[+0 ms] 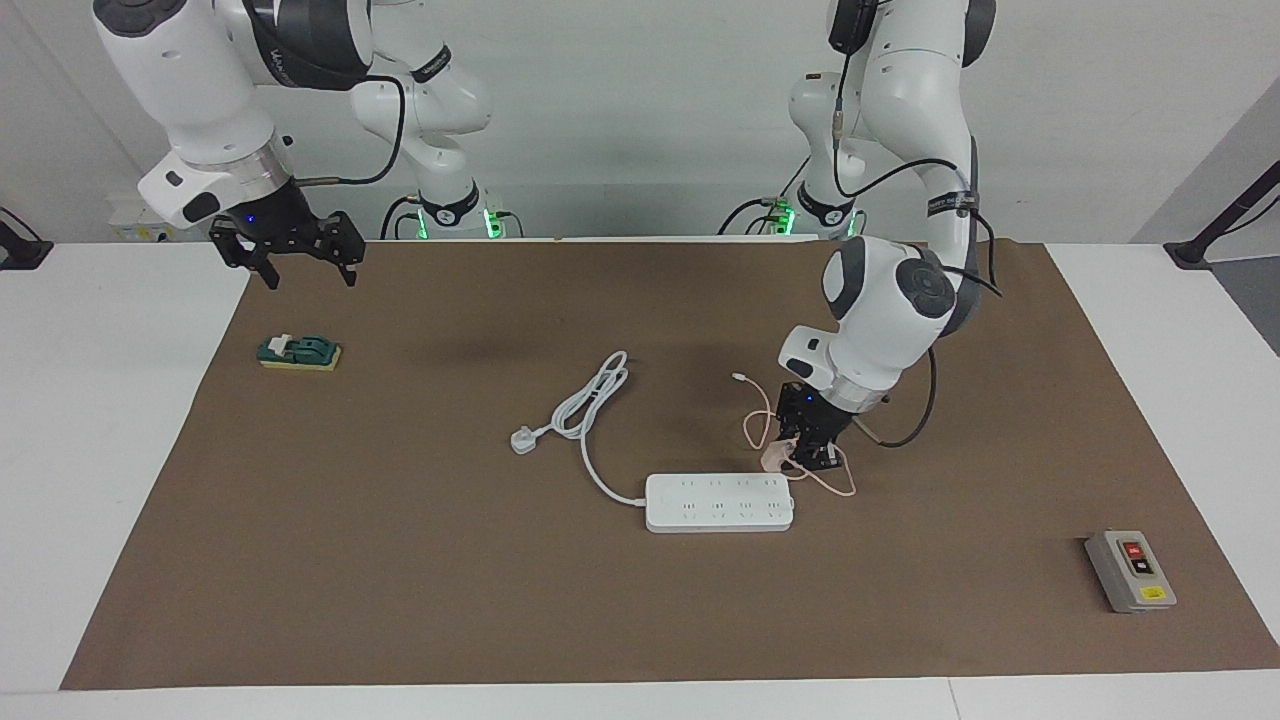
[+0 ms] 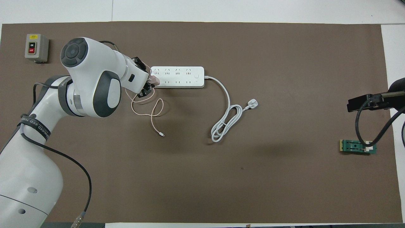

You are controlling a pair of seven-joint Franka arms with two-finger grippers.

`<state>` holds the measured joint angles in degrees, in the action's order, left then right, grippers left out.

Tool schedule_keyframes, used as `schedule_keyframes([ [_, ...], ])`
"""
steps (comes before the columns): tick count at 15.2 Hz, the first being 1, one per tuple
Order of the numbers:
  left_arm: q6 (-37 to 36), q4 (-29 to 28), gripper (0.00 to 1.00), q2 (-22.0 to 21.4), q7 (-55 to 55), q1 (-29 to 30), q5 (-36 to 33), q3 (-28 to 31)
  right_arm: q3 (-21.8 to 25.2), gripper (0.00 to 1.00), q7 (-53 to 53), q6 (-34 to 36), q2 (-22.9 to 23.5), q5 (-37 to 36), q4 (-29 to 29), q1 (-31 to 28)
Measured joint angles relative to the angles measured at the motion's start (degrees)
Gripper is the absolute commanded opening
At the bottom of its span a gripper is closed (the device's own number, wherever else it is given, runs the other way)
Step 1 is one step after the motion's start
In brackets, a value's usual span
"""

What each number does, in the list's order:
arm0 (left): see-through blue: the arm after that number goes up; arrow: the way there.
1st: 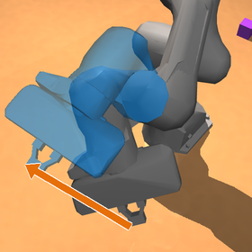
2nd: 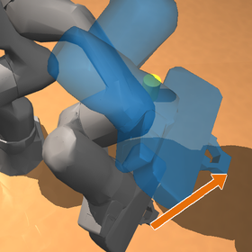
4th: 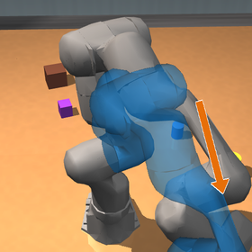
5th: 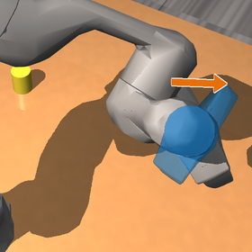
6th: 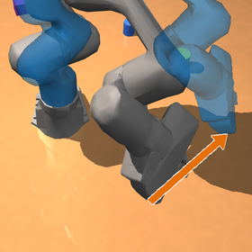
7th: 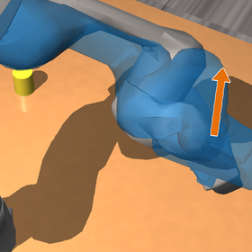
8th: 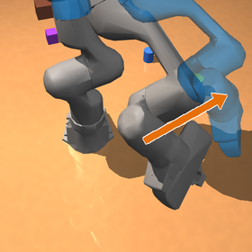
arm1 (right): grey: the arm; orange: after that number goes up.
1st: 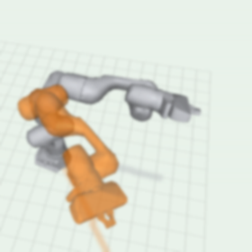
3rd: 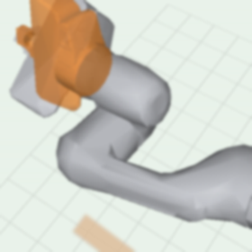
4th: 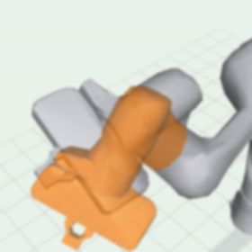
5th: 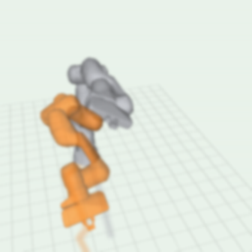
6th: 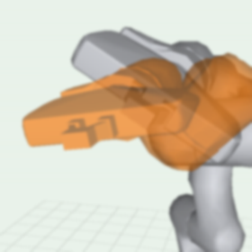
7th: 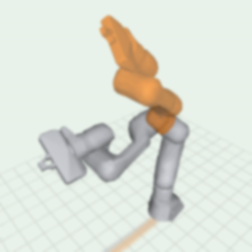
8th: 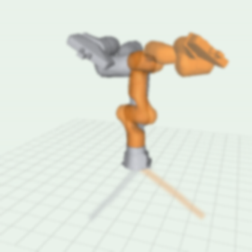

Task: Plug charger into power strip
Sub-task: 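Press the charger prongs into the socket with the left gripper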

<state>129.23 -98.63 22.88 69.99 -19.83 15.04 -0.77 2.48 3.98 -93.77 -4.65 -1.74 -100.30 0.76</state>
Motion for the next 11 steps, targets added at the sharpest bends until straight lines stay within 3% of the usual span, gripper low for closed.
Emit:
schedule_keyframes([
  [3,0.4,-0.1,0.0,0.1,-0.2,-0.3,-4.9,0.0,0.0,1.0,0.0,0.0,0.0,0.0,0.0,0.0],
  [11,4.6,0.0,0.0,1.1,-2.3,-0.6,-8.4,0.0,0.0,1.0,0.0,0.0,0.0,0.0,0.0,0.0],
])
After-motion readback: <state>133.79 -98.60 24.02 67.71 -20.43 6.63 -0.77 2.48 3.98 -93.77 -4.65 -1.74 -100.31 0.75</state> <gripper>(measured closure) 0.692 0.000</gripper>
